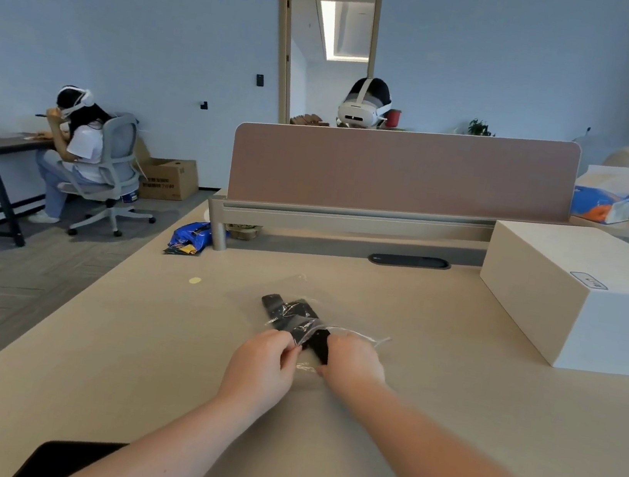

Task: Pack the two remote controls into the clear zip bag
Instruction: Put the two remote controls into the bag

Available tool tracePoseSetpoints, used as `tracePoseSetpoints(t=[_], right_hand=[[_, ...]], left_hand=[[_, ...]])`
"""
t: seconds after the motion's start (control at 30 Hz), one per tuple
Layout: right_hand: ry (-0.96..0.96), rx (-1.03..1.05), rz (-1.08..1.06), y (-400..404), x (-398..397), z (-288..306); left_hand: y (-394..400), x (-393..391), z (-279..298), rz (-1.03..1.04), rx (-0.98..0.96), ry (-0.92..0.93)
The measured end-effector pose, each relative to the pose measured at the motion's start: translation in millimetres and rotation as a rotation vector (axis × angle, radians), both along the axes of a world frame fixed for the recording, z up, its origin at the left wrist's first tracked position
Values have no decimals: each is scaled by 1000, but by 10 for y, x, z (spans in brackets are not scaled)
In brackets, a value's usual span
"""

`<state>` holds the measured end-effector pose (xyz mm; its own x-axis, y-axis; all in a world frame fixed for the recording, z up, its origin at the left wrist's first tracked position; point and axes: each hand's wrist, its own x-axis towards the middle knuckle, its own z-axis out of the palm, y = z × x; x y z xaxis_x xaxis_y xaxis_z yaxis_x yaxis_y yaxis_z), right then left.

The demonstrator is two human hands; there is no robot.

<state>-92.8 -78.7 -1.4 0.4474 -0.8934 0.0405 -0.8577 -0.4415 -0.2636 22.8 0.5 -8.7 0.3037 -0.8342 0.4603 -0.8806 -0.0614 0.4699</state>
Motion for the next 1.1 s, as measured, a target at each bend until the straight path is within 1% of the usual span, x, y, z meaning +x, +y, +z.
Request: tracePoseSetpoints(t=[0.1, 0.17, 0.27, 0.5, 0.6, 0.73, 0.77, 0.8, 0.87, 0.9, 0.93, 0.97, 1.03, 1.07, 1.1], right_hand=[[-58, 5, -20, -65, -43, -27], [-63, -25, -18, -93, -69, -62], [-65, -12, -4, -116, -50, -97], [-3, -36, 165, -179, 152, -167], [0, -17, 219, -205, 170, -203], [-69, -17, 175, -222, 42, -230], [-95, -60, 160, -198, -32, -211], [-150, -154, 154, -182, -121, -185], [-244, -418, 130, -193, -335, -144], [-281, -511, 74, -186, -445, -135], [-312, -534, 29, -189, -530, -134], [-306, -466, -13, -197, -583, -120], [-222, -206, -5, -201, -665, -120], [-170, -126, 22, -198, -687, -129], [-117, -107, 54, -196, -694, -137]], left_hand=[[-15, 0, -45, -13, -33, 0], [-18, -5, -74, -19, -36, 9], [-21, -10, -109, -25, -32, 3], [-34, 28, -128, -27, -32, -23], [-30, 32, -123, -35, -32, -34], [-32, 56, -129, -43, -25, -37], [-33, 60, -123, -44, -34, -35], [-29, 60, -109, -43, -41, -26], [-8, 63, -89, -45, -62, 1], [4, 66, -89, -50, -73, 14], [22, 70, -81, -62, -72, 22], [39, 77, -78, -83, -64, 29], [69, 102, -82, -129, -19, 21], [81, 118, -84, -138, 12, -7], [96, 128, -85, -138, 25, -47]])
